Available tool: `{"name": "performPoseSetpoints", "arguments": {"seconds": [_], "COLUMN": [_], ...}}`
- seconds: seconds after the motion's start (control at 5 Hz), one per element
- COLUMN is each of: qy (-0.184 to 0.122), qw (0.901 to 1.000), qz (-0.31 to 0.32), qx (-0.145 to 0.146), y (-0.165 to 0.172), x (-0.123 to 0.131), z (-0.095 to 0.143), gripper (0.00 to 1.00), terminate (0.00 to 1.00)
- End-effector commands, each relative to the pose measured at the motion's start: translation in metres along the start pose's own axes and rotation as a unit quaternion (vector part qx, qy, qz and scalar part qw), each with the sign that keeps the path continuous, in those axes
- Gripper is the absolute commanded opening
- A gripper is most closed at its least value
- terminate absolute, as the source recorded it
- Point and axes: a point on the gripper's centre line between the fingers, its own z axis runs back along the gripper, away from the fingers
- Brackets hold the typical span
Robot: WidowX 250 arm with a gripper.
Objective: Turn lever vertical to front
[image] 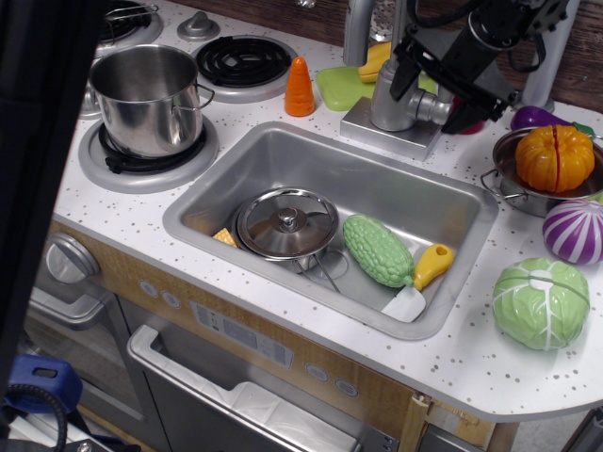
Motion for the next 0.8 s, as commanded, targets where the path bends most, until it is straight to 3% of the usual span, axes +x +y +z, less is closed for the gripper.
{"name": "performPoseSetpoints", "arguments": {"seconds": [0.0,0.6], "qy": [-0.08,-0.115], "qw": [0.9963,0.9926], "qz": [0.031,0.028], "qx": [-0.008,-0.026], "y": [0.017,0.016], "x": [0.037,0.056], "z": [0.033,0.016], "gripper": [1.0,1.0], "terminate": [0.0,0.0]}}
